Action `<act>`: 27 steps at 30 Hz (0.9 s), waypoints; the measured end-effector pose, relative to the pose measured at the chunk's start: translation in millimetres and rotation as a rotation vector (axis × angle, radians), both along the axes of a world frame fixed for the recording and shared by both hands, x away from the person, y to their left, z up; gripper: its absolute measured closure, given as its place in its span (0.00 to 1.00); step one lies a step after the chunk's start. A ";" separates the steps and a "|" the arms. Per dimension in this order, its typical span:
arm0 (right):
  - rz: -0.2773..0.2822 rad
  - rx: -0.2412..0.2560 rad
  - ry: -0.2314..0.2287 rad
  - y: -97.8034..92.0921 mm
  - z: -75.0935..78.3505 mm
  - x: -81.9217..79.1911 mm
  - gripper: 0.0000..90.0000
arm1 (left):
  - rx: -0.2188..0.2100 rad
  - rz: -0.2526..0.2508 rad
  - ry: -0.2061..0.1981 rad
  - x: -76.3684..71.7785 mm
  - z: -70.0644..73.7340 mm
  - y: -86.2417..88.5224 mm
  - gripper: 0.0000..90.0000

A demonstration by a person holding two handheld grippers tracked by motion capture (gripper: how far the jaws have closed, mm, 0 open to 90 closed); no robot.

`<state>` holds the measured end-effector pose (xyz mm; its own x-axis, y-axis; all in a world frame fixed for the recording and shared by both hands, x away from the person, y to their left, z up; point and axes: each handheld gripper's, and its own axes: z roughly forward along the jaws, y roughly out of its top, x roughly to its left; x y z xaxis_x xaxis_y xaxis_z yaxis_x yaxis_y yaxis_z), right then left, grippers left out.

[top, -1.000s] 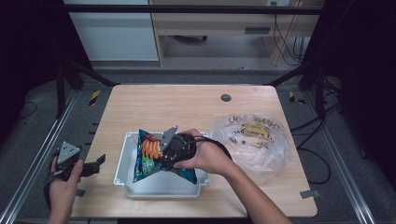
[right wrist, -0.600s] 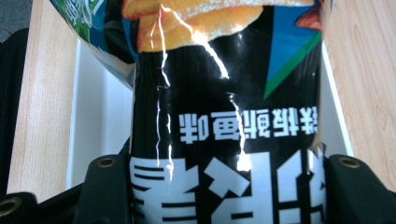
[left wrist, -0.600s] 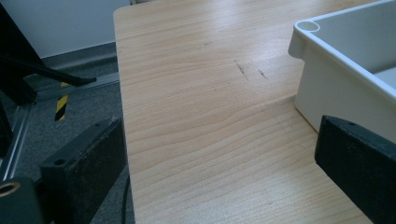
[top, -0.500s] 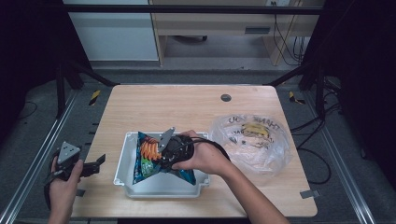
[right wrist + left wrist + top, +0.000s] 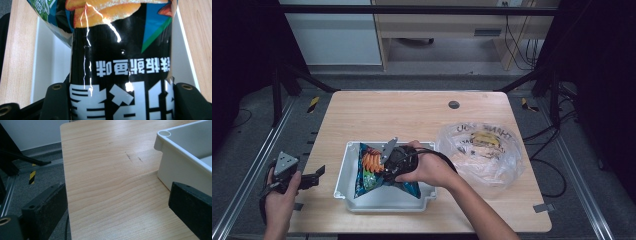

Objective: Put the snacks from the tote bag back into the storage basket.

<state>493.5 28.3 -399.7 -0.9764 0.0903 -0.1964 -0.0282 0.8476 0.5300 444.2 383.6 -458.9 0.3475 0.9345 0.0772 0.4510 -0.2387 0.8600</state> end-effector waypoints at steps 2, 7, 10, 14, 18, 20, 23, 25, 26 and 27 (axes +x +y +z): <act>-0.006 0.000 0.002 -0.7 -1.7 1.2 0.46 | 0.000 0.001 -0.001 0.1 0.0 0.1 0.02; -0.008 0.004 0.008 -2.2 -4.6 2.1 0.46 | 0.003 -0.001 -0.001 0.2 0.1 0.2 0.02; -0.007 0.004 0.014 -2.9 -7.5 1.7 0.46 | 0.000 0.000 0.000 0.1 -0.1 0.1 0.02; -0.006 -0.001 0.018 -2.6 -10.9 1.3 0.46 | 0.004 -0.001 -0.001 0.2 0.0 0.0 0.02; -0.007 -0.002 0.021 -2.5 -12.9 2.4 0.46 | 0.009 0.000 -0.004 0.2 0.1 0.1 0.02; -0.010 -0.005 0.022 -2.5 -14.6 3.7 0.46 | 0.006 0.000 -0.002 0.2 0.0 0.1 0.02; -0.009 -0.004 0.023 -2.6 -15.6 4.5 0.46 | 0.006 0.000 -0.001 0.2 0.1 0.1 0.02; -0.010 -0.006 0.025 -2.2 -17.6 5.4 0.46 | 0.006 0.000 -0.003 0.2 0.0 -0.2 0.02; -0.009 -0.009 0.026 -2.1 -18.0 5.6 0.46 | 0.006 -0.001 -0.003 0.2 0.0 -0.3 0.02; -0.009 -0.007 0.027 -1.9 -19.0 5.8 0.46 | 0.006 -0.001 -0.003 0.2 0.0 -0.2 0.02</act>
<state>499.3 26.5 -418.7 -0.9805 0.0984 -0.1701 -0.0056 0.8513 0.5246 444.4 383.4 -458.9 0.3478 0.9338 0.0841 0.4484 -0.2444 0.8597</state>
